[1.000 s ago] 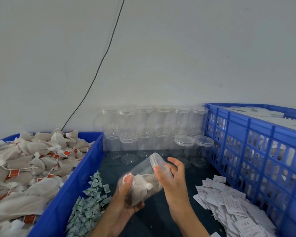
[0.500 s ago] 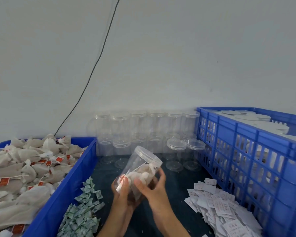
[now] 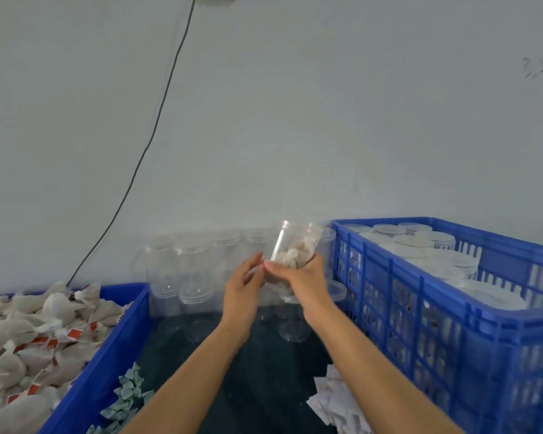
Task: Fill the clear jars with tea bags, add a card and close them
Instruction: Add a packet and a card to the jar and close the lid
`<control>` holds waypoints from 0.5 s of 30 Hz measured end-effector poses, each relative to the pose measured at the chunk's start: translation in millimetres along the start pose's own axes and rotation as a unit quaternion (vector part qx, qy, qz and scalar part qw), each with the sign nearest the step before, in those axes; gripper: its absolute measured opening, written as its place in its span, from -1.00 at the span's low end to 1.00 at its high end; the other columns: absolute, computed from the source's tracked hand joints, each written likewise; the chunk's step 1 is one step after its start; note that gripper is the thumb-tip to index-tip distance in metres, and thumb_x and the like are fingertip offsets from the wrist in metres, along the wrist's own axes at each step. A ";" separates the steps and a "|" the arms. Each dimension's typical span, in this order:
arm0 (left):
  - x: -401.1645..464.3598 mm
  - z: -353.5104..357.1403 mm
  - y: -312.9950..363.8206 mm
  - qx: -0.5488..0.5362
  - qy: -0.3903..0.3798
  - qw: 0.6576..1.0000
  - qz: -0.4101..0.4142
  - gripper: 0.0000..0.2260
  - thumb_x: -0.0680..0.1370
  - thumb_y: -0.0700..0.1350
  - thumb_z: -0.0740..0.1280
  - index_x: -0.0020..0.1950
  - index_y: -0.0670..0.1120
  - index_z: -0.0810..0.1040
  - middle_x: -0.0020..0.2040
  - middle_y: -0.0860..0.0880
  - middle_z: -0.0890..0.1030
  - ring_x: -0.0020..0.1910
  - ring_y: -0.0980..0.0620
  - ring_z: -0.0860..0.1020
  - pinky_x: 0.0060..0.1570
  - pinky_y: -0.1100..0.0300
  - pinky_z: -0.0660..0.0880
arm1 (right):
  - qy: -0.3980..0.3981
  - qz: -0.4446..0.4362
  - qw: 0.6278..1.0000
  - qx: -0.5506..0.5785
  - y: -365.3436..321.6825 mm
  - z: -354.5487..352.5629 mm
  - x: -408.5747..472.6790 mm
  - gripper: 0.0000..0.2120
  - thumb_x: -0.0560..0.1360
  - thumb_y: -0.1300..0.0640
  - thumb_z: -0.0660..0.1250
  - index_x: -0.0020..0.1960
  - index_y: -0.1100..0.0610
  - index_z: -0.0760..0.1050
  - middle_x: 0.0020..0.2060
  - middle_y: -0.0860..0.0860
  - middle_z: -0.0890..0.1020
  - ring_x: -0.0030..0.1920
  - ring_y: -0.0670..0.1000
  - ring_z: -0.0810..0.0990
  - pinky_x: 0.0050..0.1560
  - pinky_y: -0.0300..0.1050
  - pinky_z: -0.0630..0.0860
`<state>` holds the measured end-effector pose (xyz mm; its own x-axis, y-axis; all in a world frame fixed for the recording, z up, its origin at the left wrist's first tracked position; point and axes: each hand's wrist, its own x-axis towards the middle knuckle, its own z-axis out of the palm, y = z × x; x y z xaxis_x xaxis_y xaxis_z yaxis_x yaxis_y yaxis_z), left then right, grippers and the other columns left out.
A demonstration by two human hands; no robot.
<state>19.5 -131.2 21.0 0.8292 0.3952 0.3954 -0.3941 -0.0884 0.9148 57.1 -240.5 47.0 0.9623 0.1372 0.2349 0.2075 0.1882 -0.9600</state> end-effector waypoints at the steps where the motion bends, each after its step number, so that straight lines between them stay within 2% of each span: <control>1: 16.3 15.7 8.2 0.032 0.006 0.999 0.023 -0.72 0.62 -0.16 0.28 0.34 -0.03 0.50 0.24 0.01 0.57 0.18 0.08 0.55 0.18 0.21 0.50 | 0.022 -0.016 1.000 -0.015 -11.2 -7.3 16.9 -0.30 0.26 0.18 0.61 0.24 0.16 0.26 0.05 0.05 0.57 -0.04 0.00 0.62 -0.03 -0.06 0.61; 3: 46.5 46.4 21.5 0.074 0.001 0.996 0.056 -0.72 0.60 -0.24 0.30 0.31 -0.07 0.52 0.24 -0.03 0.56 0.18 0.05 0.53 0.23 0.16 0.48 | 0.074 -0.050 0.995 -0.033 -30.0 -22.7 50.7 -0.28 0.25 0.14 0.62 0.21 0.13 0.22 -0.01 -0.01 0.52 -0.09 -0.09 0.56 -0.13 -0.21 0.55; 5: 73.4 75.1 29.9 0.080 -0.026 0.994 0.070 -0.69 0.58 -0.34 0.25 0.28 -0.11 0.53 0.24 -0.06 0.57 0.18 0.02 0.54 0.22 0.16 0.48 | 0.115 -0.069 0.990 -0.031 -42.5 -40.0 84.6 -0.25 0.25 0.14 0.62 0.18 0.07 0.14 -0.01 -0.01 0.48 -0.11 -0.09 0.53 -0.14 -0.25 0.48; 9: 114.9 122.6 30.1 0.067 -0.085 0.993 0.042 -0.52 0.49 -0.52 0.07 0.32 -0.20 0.46 0.30 -0.11 0.52 0.28 -0.02 0.49 0.28 0.14 0.43 | 0.173 -0.069 0.982 -0.041 -47.7 -74.9 141.3 -0.24 0.26 0.17 0.61 0.15 0.10 0.09 0.10 0.10 0.47 -0.02 0.04 0.53 -0.02 -0.16 0.44; 13: 139.6 159.2 5.4 0.112 -0.193 0.974 0.042 -0.41 0.46 -0.53 0.03 0.45 -0.18 0.35 0.40 -0.08 0.42 0.28 0.17 0.34 0.26 0.36 0.27 | 0.257 -0.080 0.954 -0.130 -34.7 -104.8 183.6 -0.24 0.21 0.12 0.63 0.09 0.09 0.11 0.11 0.17 0.50 -0.01 0.15 0.55 0.01 -0.04 0.48; 15: 148.6 173.8 -7.6 0.113 -0.217 0.969 0.022 -0.38 0.47 -0.52 0.04 0.50 -0.16 0.27 0.43 -0.08 0.38 0.34 0.15 0.33 0.32 0.34 0.26 | 0.276 -0.059 0.948 -0.146 -29.3 -115.6 201.0 -0.24 0.20 0.12 0.63 0.10 0.11 0.13 0.13 0.20 0.50 0.02 0.21 0.56 0.06 0.05 0.53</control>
<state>214.7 -230.7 87.1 0.9214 -0.0313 0.3875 -0.3771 -0.3138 0.8714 264.7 -330.8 104.7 0.8585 -0.4130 0.3039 0.2810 -0.1169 -0.9526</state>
